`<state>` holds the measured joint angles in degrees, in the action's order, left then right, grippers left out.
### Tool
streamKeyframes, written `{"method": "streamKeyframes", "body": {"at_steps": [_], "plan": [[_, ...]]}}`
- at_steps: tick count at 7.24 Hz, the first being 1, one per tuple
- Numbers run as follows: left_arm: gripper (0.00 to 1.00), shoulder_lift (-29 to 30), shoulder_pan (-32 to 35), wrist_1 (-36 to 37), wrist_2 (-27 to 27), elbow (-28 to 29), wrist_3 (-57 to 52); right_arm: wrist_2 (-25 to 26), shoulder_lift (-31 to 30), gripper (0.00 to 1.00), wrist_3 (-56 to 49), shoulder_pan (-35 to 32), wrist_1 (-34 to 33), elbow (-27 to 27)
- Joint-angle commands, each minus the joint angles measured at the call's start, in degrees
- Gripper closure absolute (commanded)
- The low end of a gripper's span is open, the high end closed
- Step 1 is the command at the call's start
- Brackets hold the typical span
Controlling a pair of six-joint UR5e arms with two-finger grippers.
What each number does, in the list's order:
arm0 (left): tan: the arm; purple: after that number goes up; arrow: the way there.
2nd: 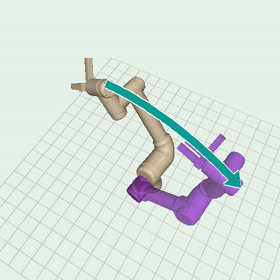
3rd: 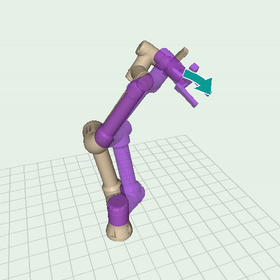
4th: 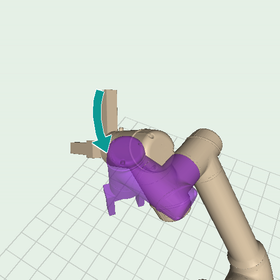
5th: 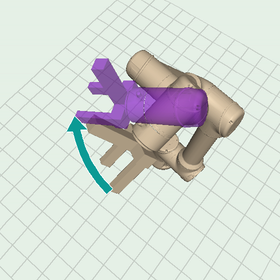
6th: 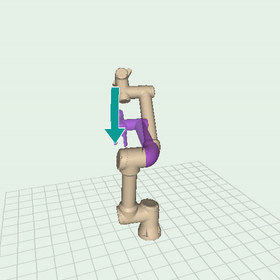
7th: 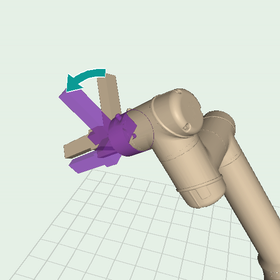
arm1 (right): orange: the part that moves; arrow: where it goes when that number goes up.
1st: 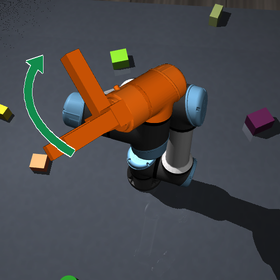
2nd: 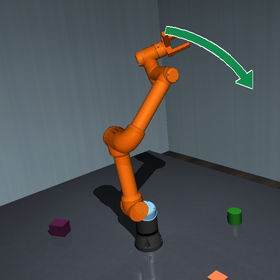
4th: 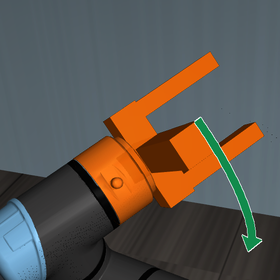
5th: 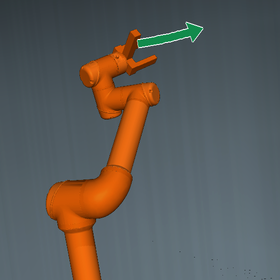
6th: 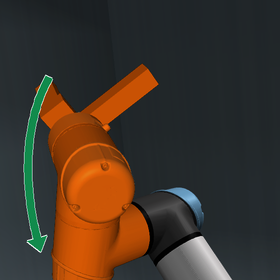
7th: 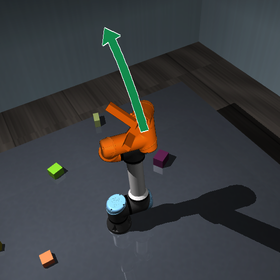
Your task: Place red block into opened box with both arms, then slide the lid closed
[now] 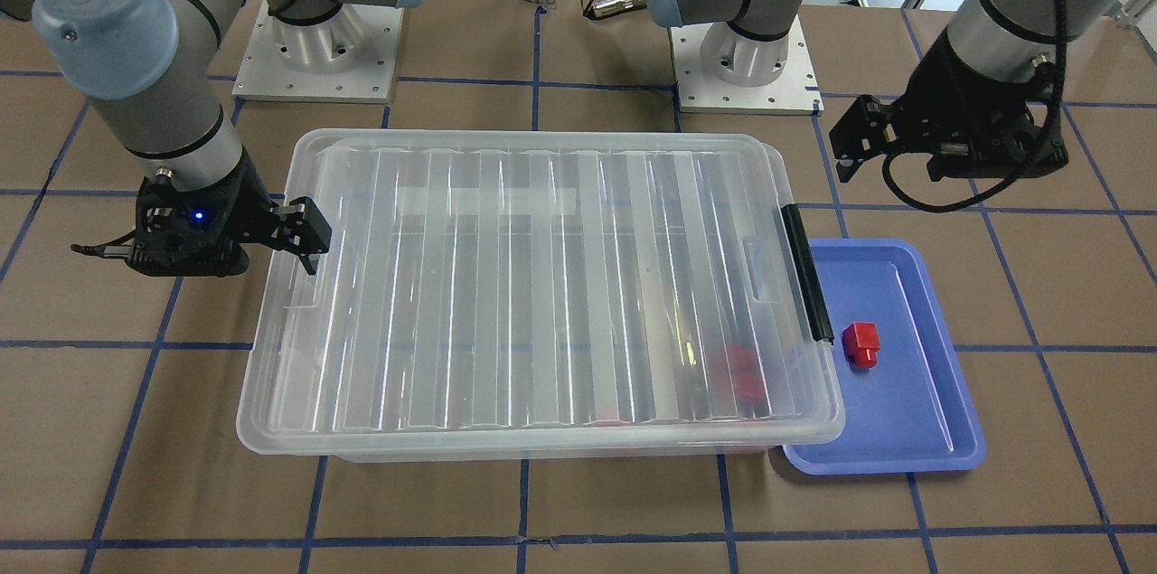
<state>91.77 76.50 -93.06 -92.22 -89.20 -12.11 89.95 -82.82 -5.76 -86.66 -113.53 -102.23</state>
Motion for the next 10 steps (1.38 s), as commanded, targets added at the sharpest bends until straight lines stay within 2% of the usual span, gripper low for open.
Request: {"method": "streamKeyframes", "body": {"at_steps": [1,3,4,6,8,10], "plan": [[0.0,2.8,-6.3,2.2,0.0,-0.4,-6.2,0.2,1.3,0.0,-0.5,0.0,-1.3,-0.2],[0.0,5.7,-8.0,6.0,1.0,-2.3,-7.7,0.4,1.4,0.0,-0.7,0.9,-1.3,-0.3],[0.0,8.1,-8.0,10.9,4.1,-4.8,-7.9,0.4,1.4,0.0,-1.7,1.8,-1.3,-0.3],[0.0,12.8,-8.0,25.8,4.2,-11.4,-8.5,0.4,1.5,0.0,-3.6,3.1,-1.2,-0.3],[0.0,14.1,-8.1,27.9,3.5,-11.9,-14.0,0.4,1.5,0.0,-6.1,5.4,-1.1,-0.4],[0.0,17.6,-8.2,28.0,3.3,-12.7,-13.6,0.1,1.4,0.0,-9.4,8.1,-0.9,-0.2]]}}
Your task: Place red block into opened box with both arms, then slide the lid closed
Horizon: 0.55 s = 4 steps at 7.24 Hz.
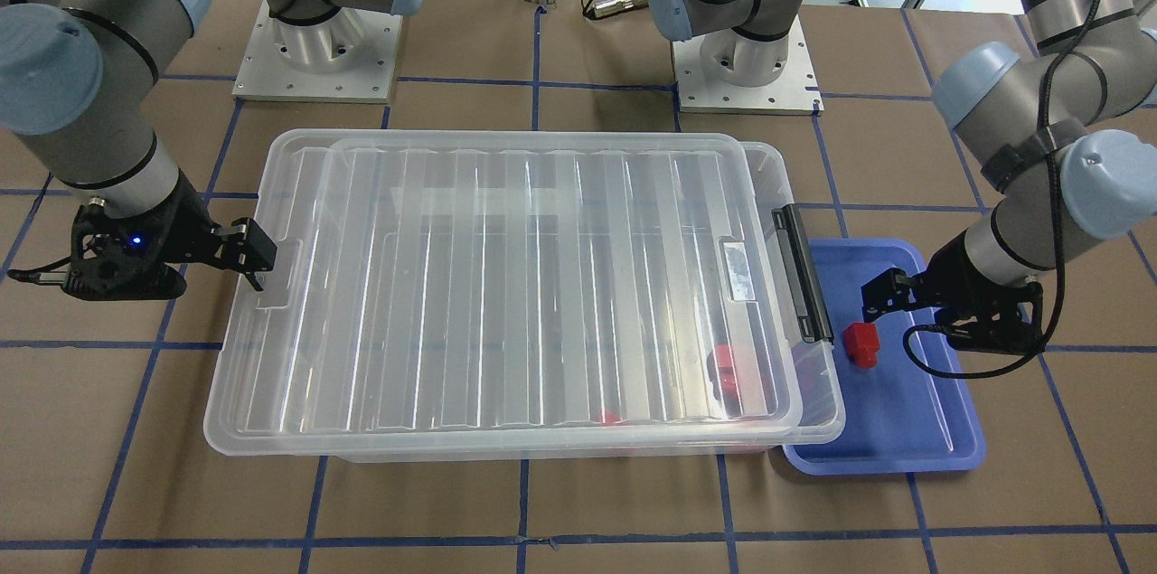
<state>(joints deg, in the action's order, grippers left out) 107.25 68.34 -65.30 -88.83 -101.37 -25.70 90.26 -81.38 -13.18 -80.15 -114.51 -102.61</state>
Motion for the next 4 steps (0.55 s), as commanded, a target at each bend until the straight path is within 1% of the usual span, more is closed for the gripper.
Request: {"method": "streamKeyframes", "body": {"at_steps": [1,2,4], "plan": [[0.0,3.7,-0.1,1.7,-0.1,-0.6,-0.7,-0.1,-0.1,0.0,-2.4,1.8,0.1,0.2],[0.0,4.7,-0.1,1.8,-0.3,-0.8,-0.6,0.2,0.0,0.0,-3.0,2.0,0.2,0.4],[0.0,6.9,-0.1,1.9,-0.2,-0.7,0.0,-0.2,-0.2,0.0,-3.9,4.7,0.6,0.7]]}}
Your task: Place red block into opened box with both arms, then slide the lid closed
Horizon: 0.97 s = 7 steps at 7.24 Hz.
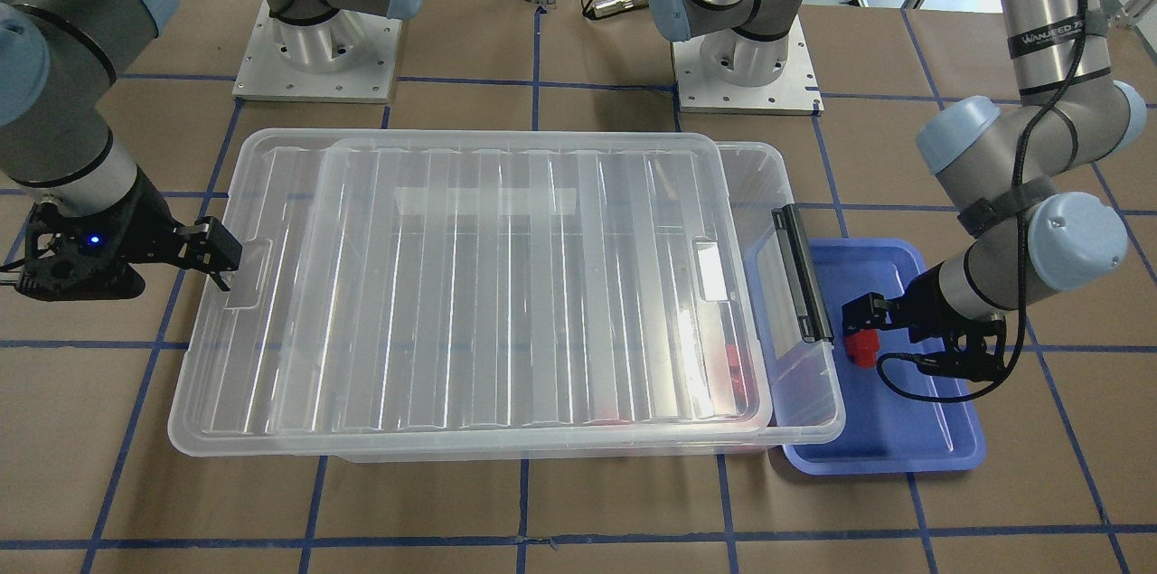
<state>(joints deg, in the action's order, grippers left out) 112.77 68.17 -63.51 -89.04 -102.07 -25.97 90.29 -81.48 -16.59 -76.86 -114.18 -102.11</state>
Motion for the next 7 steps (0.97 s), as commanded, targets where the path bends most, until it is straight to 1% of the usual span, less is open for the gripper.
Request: {"method": "streamKeyframes", "body": {"at_steps": [1,2,3,4,5,6,7], "plan": [[0.0,2.3,-0.1,0.1,-0.1,-0.1,0.2,0.1,-0.2,0.0,-0.6,1.6,0.4,0.2],[0.11,2.8,-0.1,0.1,0.0,-0.1,-0.3,0.2,-0.3,0.0,-1.2,2.1,0.4,0.2],[0.11,3.3,-0.1,0.0,-0.3,-0.2,-0.1,0.2,-0.4,0.0,-2.6,3.0,0.4,0.2],[0.27,4.0,-0.1,0.1,-1.4,-0.1,-0.1,0.2,-0.5,0.0,-3.4,3.6,0.3,0.2],[0.52,4.3,-0.1,0.1,-1.4,-0.1,0.0,-0.1,-0.5,0.0,-4.0,4.5,0.2,0.2],[0.71,4.5,-0.1,0.1,-1.4,0.0,0.0,-0.1,-0.5,0.0,-5.5,5.2,0.1,0.2],[1.0,4.1,0.0,0.1,-1.4,0.1,0.4,-0.2,-0.5,0.0,-7.0,6.3,-0.1,0.2]]}}
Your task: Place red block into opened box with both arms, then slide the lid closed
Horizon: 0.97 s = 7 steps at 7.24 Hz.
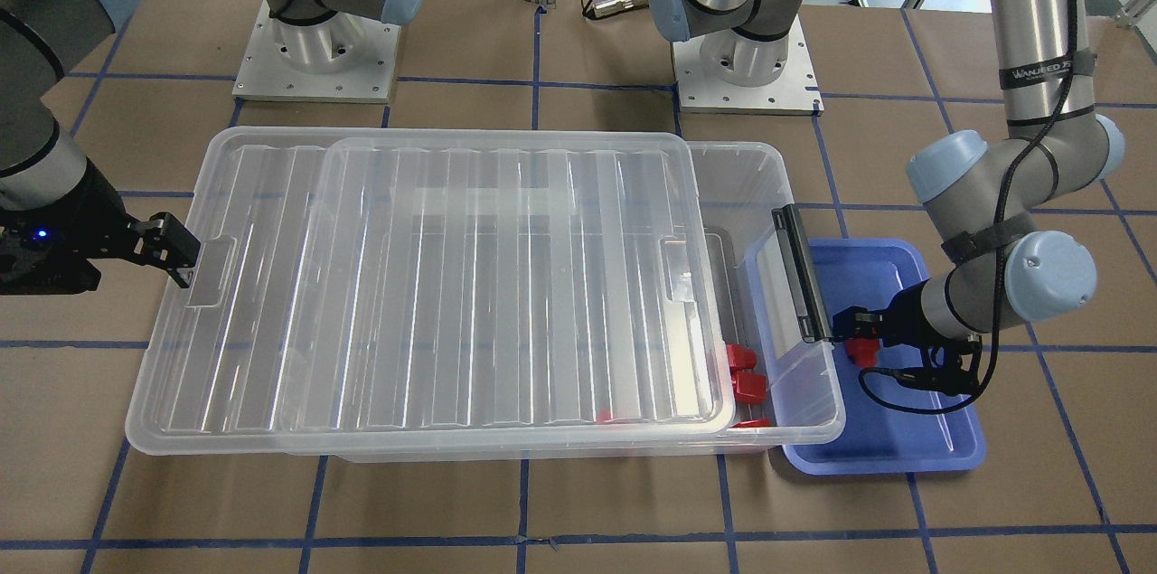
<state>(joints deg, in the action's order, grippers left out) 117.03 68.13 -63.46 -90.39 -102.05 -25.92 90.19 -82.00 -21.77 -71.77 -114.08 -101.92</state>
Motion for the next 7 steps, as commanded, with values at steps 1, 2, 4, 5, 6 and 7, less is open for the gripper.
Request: {"method": "streamKeyframes", "body": {"at_steps": [1,2,4,5,6,7], "plan": [[1.0,-0.7,0.1,-0.2,0.0,0.9,0.3,-0.4,0.0,0.0,-2.5,2.1,-0.2,0.1],[1.0,-1.9,0.4,-0.3,-0.3,1.6,0.9,-0.4,0.0,0.0,-3.5,2.9,-0.3,0.1],[1.0,-5.6,0.4,-5.6,-0.4,6.0,1.7,-0.4,0.1,0.0,-4.6,5.0,-0.3,0.1],[1.0,-7.8,0.5,-13.0,-1.3,10.9,1.8,-0.5,0.0,0.0,-5.3,6.0,-0.2,0.1],[1.0,-9.8,1.4,-21.5,-1.2,16.9,4.8,-0.5,0.1,0.0,-5.4,6.4,-0.3,0.2],[1.0,-10.8,2.5,-27.7,-0.5,21.7,7.6,-0.4,0.1,0.0,-5.7,6.9,-0.3,0.2]]}}
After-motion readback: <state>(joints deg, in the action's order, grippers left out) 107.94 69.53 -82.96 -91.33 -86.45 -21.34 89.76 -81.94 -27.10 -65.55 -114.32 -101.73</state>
